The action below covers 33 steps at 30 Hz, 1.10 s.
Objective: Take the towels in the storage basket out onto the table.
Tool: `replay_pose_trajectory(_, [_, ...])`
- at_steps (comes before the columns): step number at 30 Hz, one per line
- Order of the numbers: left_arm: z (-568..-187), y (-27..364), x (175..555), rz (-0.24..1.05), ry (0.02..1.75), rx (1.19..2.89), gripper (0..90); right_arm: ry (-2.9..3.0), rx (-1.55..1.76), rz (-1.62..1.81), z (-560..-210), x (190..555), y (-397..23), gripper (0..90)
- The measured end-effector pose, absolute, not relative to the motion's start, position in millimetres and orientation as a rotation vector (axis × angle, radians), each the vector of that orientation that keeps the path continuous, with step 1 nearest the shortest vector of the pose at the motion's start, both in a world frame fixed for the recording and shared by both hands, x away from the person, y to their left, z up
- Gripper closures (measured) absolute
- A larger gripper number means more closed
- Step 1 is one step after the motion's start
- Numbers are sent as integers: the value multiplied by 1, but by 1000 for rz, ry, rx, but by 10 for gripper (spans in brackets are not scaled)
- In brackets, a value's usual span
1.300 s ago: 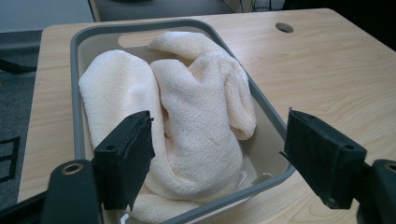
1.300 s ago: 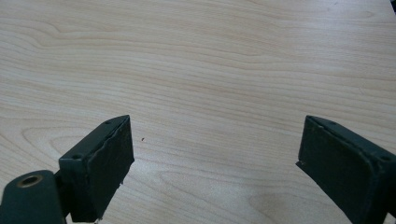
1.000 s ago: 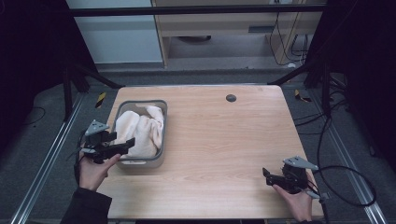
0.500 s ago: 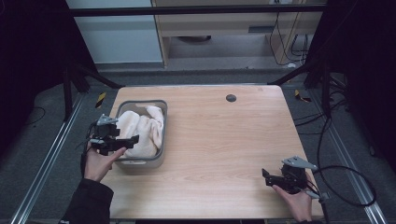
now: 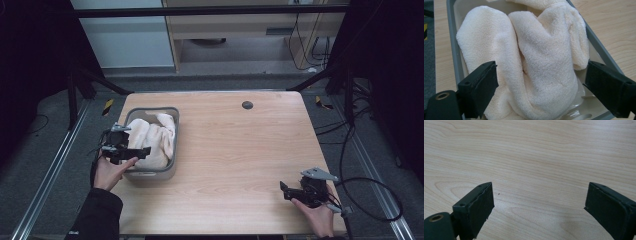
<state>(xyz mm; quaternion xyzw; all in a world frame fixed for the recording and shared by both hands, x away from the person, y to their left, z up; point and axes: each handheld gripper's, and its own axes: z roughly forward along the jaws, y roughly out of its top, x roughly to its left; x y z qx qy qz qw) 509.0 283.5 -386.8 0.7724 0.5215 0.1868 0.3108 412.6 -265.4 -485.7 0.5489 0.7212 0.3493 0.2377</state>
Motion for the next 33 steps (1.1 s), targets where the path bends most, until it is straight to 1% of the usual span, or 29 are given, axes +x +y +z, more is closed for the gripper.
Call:
replay_pose_trajectory(4, [-392, 280, 513, 481, 1397, 2061, 58, 1974, 1505, 957, -486, 413, -266, 76])
replay_pose_trajectory(11, [-399, 275, 521, 460, 1406, 2103, 42, 1991, 1510, 953, -486, 413, -265, 61])
replay_pose_trajectory(21, [-409, 275, 529, 440, 1434, 2132, 34, 2005, 1497, 937, -488, 414, -264, 52])
replay_pose_trajectory(33, [-418, 273, 535, 385, 1445, 2151, 28, 2027, 1497, 921, -489, 415, -263, 42])
